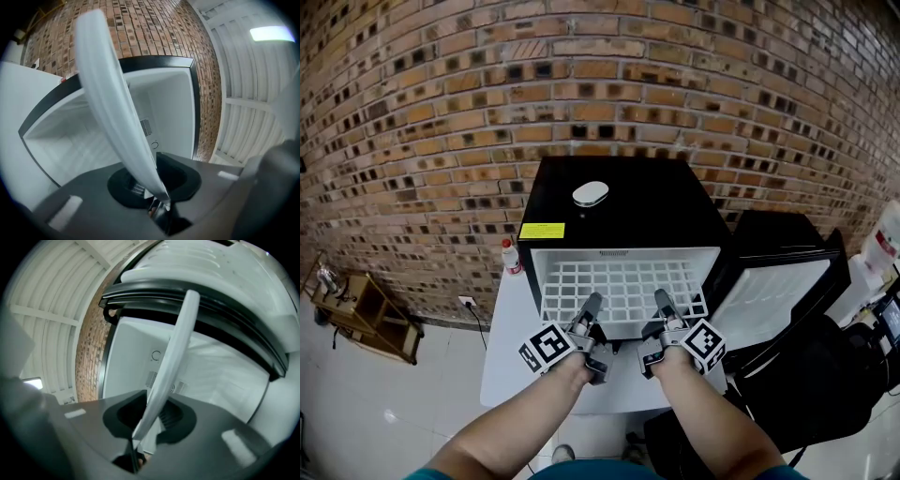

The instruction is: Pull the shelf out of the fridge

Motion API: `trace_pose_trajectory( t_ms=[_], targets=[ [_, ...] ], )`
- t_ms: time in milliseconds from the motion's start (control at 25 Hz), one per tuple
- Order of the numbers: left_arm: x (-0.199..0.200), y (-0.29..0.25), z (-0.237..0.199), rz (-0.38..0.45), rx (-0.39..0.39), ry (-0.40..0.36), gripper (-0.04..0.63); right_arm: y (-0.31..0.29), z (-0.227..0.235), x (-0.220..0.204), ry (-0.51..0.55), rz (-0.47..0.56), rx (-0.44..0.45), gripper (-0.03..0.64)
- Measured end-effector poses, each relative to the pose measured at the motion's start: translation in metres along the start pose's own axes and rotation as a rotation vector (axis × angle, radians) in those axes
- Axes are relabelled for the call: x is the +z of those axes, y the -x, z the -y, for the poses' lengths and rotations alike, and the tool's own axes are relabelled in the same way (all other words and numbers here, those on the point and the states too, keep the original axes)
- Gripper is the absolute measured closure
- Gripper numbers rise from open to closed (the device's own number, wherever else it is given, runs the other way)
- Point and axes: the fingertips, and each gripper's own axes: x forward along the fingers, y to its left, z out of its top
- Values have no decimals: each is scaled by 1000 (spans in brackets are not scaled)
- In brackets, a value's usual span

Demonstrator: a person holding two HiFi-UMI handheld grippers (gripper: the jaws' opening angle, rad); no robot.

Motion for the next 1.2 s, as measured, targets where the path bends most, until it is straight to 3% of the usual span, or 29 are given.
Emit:
trace_pose_trajectory(
  t_ms=[480,680,960,1200],
  targets=[
    [-16,30,6,-77,-27,37,561,38,-7,-15,-30,46,-1,565],
    [-33,59,19,-24,-41,26,580,68,-18,-23,-52,-10,67,574],
    [-72,110,30,81,20,30,580,113,-15,-34,-73,-132,91,574],
    [-104,167,25,79,94,31,580,165,-3,-70,-106,-211,55,572]
  ],
)
